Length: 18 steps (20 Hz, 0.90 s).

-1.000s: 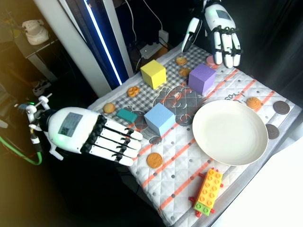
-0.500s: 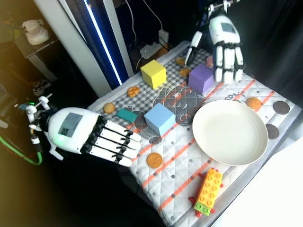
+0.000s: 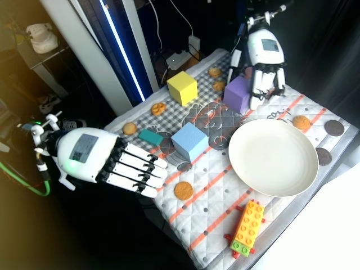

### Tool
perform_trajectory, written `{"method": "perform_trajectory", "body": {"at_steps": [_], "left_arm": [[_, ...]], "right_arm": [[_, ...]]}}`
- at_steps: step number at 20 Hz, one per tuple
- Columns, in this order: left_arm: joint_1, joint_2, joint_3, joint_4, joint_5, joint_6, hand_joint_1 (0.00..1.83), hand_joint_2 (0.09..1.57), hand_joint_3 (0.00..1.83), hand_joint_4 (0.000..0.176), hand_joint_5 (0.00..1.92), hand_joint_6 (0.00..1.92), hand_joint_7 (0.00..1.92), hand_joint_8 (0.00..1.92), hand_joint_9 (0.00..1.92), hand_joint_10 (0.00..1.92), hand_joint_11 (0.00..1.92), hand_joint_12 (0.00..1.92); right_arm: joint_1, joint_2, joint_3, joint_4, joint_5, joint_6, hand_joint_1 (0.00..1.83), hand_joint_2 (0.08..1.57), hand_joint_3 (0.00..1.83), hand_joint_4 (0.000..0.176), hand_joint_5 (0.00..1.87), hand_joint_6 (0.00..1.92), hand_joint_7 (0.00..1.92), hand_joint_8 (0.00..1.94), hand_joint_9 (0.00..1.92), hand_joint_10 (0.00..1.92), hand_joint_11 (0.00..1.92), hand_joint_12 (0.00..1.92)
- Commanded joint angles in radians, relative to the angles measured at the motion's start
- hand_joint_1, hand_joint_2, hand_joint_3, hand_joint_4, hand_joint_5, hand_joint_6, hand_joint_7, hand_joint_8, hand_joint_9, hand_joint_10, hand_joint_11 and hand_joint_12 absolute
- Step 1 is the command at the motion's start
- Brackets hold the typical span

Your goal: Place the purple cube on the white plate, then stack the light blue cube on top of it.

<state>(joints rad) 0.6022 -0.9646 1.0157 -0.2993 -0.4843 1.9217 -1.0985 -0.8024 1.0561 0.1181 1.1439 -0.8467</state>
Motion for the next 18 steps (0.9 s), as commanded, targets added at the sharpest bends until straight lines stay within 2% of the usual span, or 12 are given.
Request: {"method": "perform_trajectory", "body": {"at_steps": [1, 2, 3, 4, 6, 7, 8, 10, 12, 13, 15, 18], "left_arm": [[-0.013, -0.002, 0.002, 0.006, -0.116, 0.001, 1.05, 0.99, 0.00, 0.040, 0.71, 0.00, 0.92, 0.02, 0.66, 0.64, 0.24, 1.47], [-0.016, 0.000, -0.001, 0.005, -0.134, 0.001, 1.00, 1.01, 0.00, 0.041, 0.76, 0.00, 0.94, 0.02, 0.52, 0.99, 0.19, 1.54], [-0.019, 0.003, -0.003, 0.006, -0.140, 0.001, 0.97, 1.00, 0.00, 0.059, 0.84, 0.02, 0.96, 0.04, 0.50, 1.09, 0.17, 1.49], [-0.024, 0.008, -0.006, 0.010, -0.143, 0.001, 0.99, 0.99, 0.00, 0.053, 0.86, 0.01, 1.00, 0.06, 0.54, 1.10, 0.16, 1.47], [-0.044, 0.028, -0.016, 0.022, -0.165, 0.001, 1.02, 1.02, 0.00, 0.000, 0.90, 0.01, 1.07, 0.09, 0.63, 1.12, 0.20, 1.56], [-0.061, 0.033, -0.014, 0.022, -0.174, 0.001, 1.01, 1.10, 0.00, 0.135, 0.95, 0.79, 1.08, 0.08, 0.68, 1.05, 0.27, 1.60], [-0.079, 0.033, -0.006, 0.023, -0.172, 0.001, 1.00, 1.13, 0.00, 0.168, 0.93, 1.01, 1.10, 0.06, 0.73, 0.91, 0.29, 1.54], [-0.148, 0.011, 0.036, 0.032, -0.136, 0.001, 1.02, 1.10, 0.00, 0.176, 0.99, 0.95, 1.13, 0.05, 0.70, 0.96, 0.24, 1.62], [-0.218, -0.028, 0.084, 0.047, -0.091, 0.001, 1.02, 1.10, 0.00, 0.175, 0.99, 0.95, 1.14, 0.05, 0.69, 1.02, 0.16, 1.63], [-0.246, -0.050, 0.109, 0.053, -0.069, 0.001, 0.95, 1.05, 0.00, 0.003, 0.90, 0.38, 1.12, 0.04, 0.66, 1.07, 0.15, 1.63], [-0.299, -0.110, 0.175, 0.053, -0.021, 0.001, 0.92, 1.04, 0.00, 0.000, 0.93, 0.05, 1.09, 0.02, 0.72, 0.96, 0.24, 1.52], [-0.354, -0.199, 0.277, 0.007, 0.059, 0.056, 0.88, 1.01, 0.00, 0.008, 0.95, 0.00, 1.15, 0.04, 0.78, 0.87, 0.26, 1.47]], "right_arm": [[0.004, 0.002, 0.002, 0.022, 0.119, -0.001, 0.76, 1.33, 0.00, 0.012, 0.62, 0.00, 0.42, 0.01, 0.39, 0.00, 0.40, 0.05], [0.003, 0.002, 0.002, 0.022, 0.119, -0.001, 0.76, 1.33, 0.00, 0.007, 0.62, 0.00, 0.43, 0.01, 0.40, 0.01, 0.43, 0.06], [0.002, 0.002, 0.002, 0.022, 0.119, -0.001, 0.76, 1.32, 0.00, 0.014, 0.62, 0.00, 0.42, 0.00, 0.40, 0.01, 0.41, 0.05], [0.000, 0.002, 0.002, 0.022, 0.119, -0.001, 0.78, 1.32, 0.00, 0.014, 0.62, 0.00, 0.42, 0.00, 0.39, 0.00, 0.40, 0.05], [-0.001, 0.001, 0.002, 0.022, 0.119, -0.001, 0.77, 1.32, 0.00, 0.012, 0.62, 0.00, 0.42, 0.00, 0.40, 0.00, 0.40, 0.05], [-0.001, 0.001, 0.003, 0.022, 0.119, -0.001, 0.73, 1.33, 0.00, 0.020, 0.61, 0.00, 0.41, 0.00, 0.38, 0.00, 0.38, 0.04], [-0.001, 0.000, 0.003, 0.022, 0.119, -0.001, 0.73, 1.33, 0.00, 0.024, 0.60, 0.00, 0.41, 0.00, 0.38, 0.00, 0.38, 0.04], [-0.001, -0.003, 0.005, 0.022, 0.119, -0.001, 0.76, 1.32, 0.00, 0.010, 0.62, 0.00, 0.42, 0.00, 0.40, 0.01, 0.42, 0.06], [0.000, -0.006, 0.008, 0.022, 0.119, -0.001, 0.74, 1.33, 0.00, 0.023, 0.60, 0.00, 0.41, 0.00, 0.38, 0.00, 0.39, 0.04], [0.001, -0.008, 0.009, 0.022, 0.119, -0.001, 0.74, 1.33, 0.00, 0.022, 0.60, 0.00, 0.42, 0.01, 0.39, 0.01, 0.40, 0.05], [0.004, -0.014, 0.012, 0.022, 0.119, 0.000, 0.77, 1.32, 0.00, 0.000, 0.61, 0.00, 0.43, 0.00, 0.41, 0.01, 0.43, 0.07], [0.008, -0.020, 0.017, 0.020, 0.115, 0.000, 0.78, 1.33, 0.00, 0.000, 0.59, 0.00, 0.41, 0.00, 0.41, 0.00, 0.43, 0.07]]}}
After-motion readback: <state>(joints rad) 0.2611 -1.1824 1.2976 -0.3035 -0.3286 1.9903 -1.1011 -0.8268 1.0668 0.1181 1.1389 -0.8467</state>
